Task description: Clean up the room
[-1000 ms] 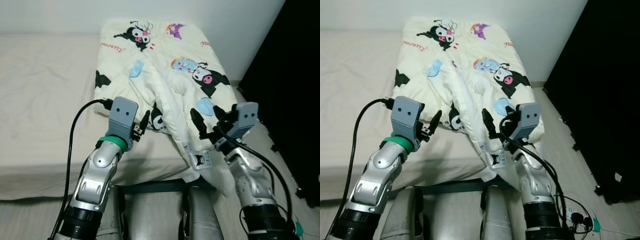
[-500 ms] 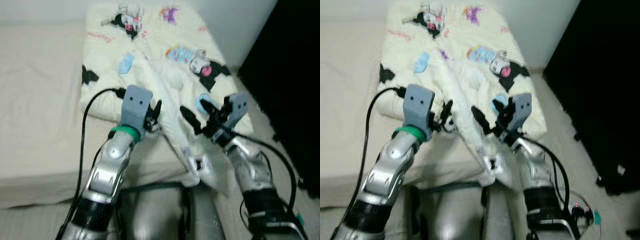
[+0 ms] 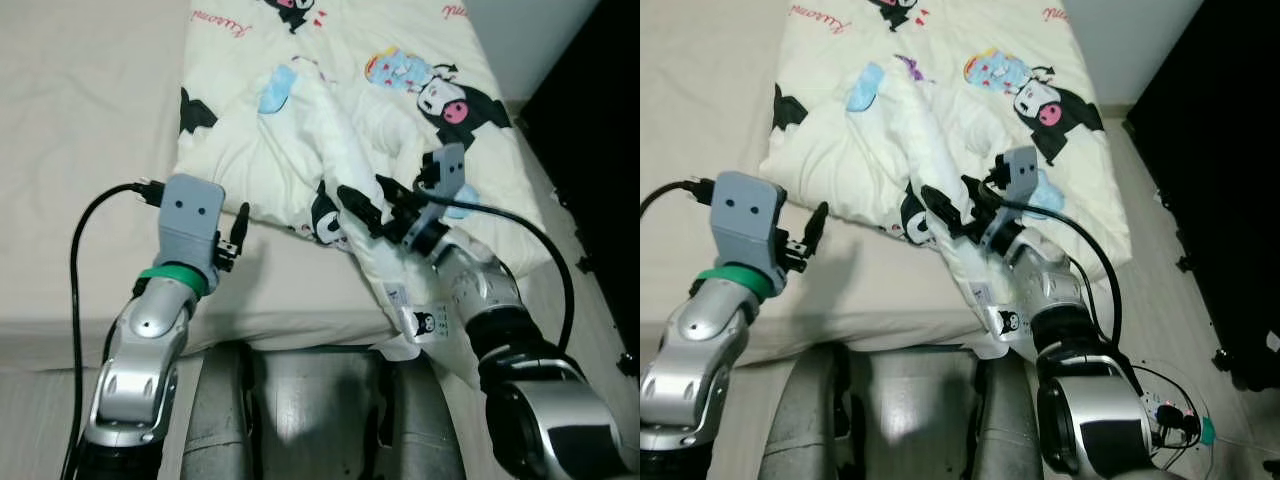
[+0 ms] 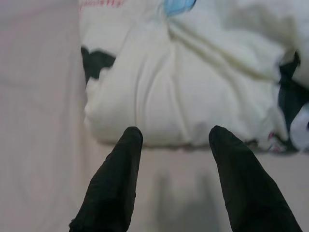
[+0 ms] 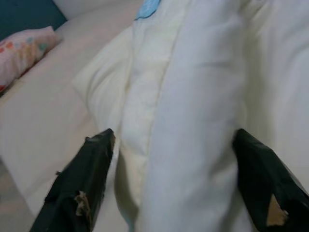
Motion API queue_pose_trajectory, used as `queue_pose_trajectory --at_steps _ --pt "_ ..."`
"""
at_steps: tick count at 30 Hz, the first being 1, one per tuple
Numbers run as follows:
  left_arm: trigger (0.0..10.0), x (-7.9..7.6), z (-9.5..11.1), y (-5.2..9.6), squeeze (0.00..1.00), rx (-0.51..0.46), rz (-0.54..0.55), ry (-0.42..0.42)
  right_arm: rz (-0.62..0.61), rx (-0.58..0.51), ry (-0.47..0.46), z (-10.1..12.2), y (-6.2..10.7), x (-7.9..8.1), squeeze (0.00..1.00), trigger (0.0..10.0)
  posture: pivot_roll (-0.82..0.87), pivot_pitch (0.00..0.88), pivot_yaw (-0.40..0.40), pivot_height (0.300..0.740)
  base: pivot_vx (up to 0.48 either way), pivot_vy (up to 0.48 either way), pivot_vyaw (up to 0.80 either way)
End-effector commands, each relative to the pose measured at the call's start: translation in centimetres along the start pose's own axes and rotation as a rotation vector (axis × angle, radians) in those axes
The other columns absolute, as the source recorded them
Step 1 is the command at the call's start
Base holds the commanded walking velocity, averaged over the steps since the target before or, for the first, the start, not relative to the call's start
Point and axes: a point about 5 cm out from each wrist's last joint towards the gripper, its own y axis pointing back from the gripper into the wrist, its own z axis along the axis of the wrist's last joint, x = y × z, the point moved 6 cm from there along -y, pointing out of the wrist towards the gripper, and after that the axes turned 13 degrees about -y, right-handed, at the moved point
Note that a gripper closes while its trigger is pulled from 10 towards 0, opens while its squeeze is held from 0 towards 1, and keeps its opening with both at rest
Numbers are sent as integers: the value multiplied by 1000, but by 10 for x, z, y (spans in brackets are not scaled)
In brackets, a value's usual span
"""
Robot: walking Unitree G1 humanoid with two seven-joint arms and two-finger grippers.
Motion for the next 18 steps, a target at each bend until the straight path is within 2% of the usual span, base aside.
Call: queue_pose_trajectory --at_steps 1,4,6,8,9,10,12,14,16,17,18 --pt "10000 2 -4 5 0 24 -2 -6 -43 71 -24 -19 0 -6 0 10000 200 310 41 591 0 0 0" --pt "10000 5 -3 9 0 38 -1 -5 -53 144 -39 -36 -4 -5 0 10000 210 314 41 591 0 0 0" --pt "10000 6 -3 10 0 43 0 -5 20 220 -32 -52 -7 8 0 10000 210 314 41 591 0 0 0" --pt "10000 8 -2 11 0 47 5 -2 185 318 8 -71 -8 34 0 10000 205 311 40 591 0 0 0" --pt "10000 8 -2 11 0 47 5 -2 185 318 8 -71 -8 34 0 10000 205 311 40 591 0 0 0" --pt "10000 9 0 11 0 46 11 5 316 373 22 -82 -6 53 0 10000 193 309 37 591 0 0 0" --pt "10000 15 8 7 0 24 24 11 598 482 39 -102 10 91 0 10000 166 300 30 591 0 0 0" --pt "10000 15 8 7 0 24 24 11 598 482 39 -102 10 91 0 10000 166 300 30 591 0 0 0" --pt "10000 33 28 0 0 -36 56 12 852 576 47 -120 45 127 0 10000 142 289 24 591 0 0 0" --pt "10000 33 28 0 0 -36 56 12 852 576 47 -120 45 127 0 10000 142 289 24 591 0 0 0" --pt "10000 47 41 -3 0 -76 78 6 959 616 28 -126 69 147 0 10000 127 280 21 591 0 0 0"
